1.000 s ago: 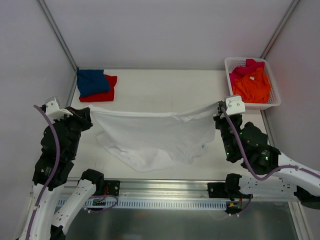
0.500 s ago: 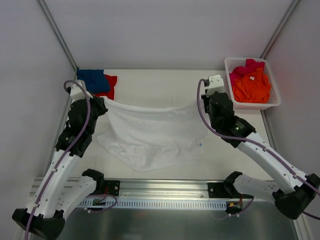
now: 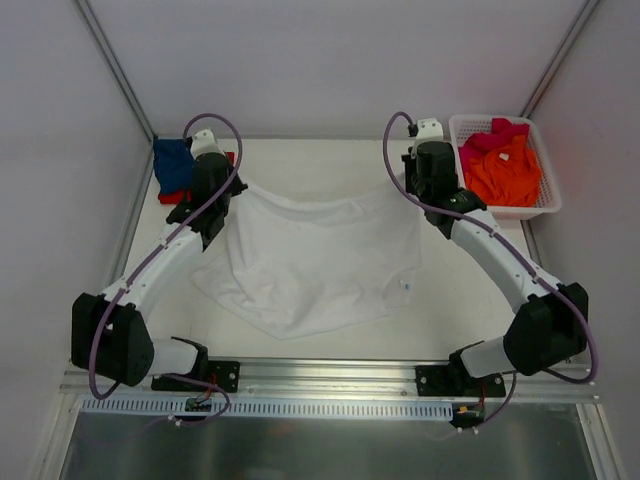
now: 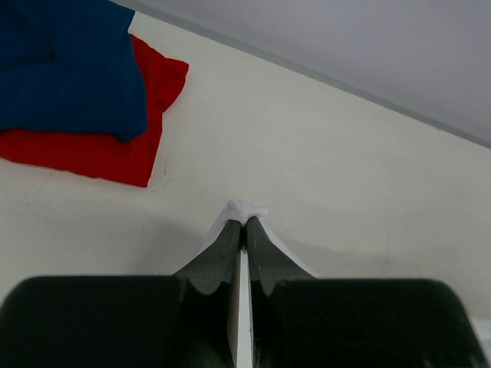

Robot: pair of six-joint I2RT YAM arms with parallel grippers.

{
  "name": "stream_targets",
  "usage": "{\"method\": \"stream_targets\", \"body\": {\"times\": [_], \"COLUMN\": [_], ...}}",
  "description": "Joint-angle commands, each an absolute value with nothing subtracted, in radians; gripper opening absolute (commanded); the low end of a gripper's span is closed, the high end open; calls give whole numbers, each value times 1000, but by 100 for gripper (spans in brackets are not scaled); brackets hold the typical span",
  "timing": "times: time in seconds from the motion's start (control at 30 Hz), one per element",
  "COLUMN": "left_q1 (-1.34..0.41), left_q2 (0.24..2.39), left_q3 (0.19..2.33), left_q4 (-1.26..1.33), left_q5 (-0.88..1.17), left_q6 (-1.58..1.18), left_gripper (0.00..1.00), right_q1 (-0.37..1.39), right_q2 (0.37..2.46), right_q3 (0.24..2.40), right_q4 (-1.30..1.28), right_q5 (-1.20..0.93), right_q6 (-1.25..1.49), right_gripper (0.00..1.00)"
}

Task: Fold and stack the t-shirts
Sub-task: Flatten the tshirt out

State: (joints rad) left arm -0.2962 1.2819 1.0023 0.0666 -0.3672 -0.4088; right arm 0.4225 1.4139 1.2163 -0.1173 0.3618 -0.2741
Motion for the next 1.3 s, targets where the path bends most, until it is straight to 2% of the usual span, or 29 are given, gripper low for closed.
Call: {"method": "stream_targets", "body": {"times": [0.0,0.4,0.47,0.57,0.6,0.63,0.67,0.73,0.77,0.83,1.27], "left_q1": [-265,-204,-196,-187,-184,-178,-176,-175,-173,-175,-244], "left_q2": [1402,1798,1877,1968,1988,2006,2037,2055,2056,2031,1645], "left_q3": [1118,1414,1495,1584,1609,1653,1672,1704,1704,1681,1257], "left_q4": [196,223,204,190,183,163,155,138,137,135,126], "left_q5": [-359,-302,-304,-310,-308,-313,-322,-331,-336,-330,-388], "left_q6": [-385,-371,-358,-347,-341,-341,-333,-325,-324,-325,-390], "left_gripper": [0,0,1,1,5,28,45,80,99,99,99], "right_q1": [373,298,293,288,290,288,288,288,287,288,377], "right_q2": [1492,1837,1894,1933,1953,1962,1968,1970,1965,1947,1622], "right_q3": [1301,1583,1620,1652,1657,1663,1663,1661,1645,1615,1310], "right_q4": [-22,-24,-43,-43,-44,-48,-51,-58,-58,-57,-57], "right_q5": [299,250,252,244,244,245,245,242,241,242,253], "right_q6": [-238,-238,-232,-222,-222,-222,-222,-216,-212,-204,-150], "right_gripper": [0,0,8,11,20,27,40,48,56,61,60]}}
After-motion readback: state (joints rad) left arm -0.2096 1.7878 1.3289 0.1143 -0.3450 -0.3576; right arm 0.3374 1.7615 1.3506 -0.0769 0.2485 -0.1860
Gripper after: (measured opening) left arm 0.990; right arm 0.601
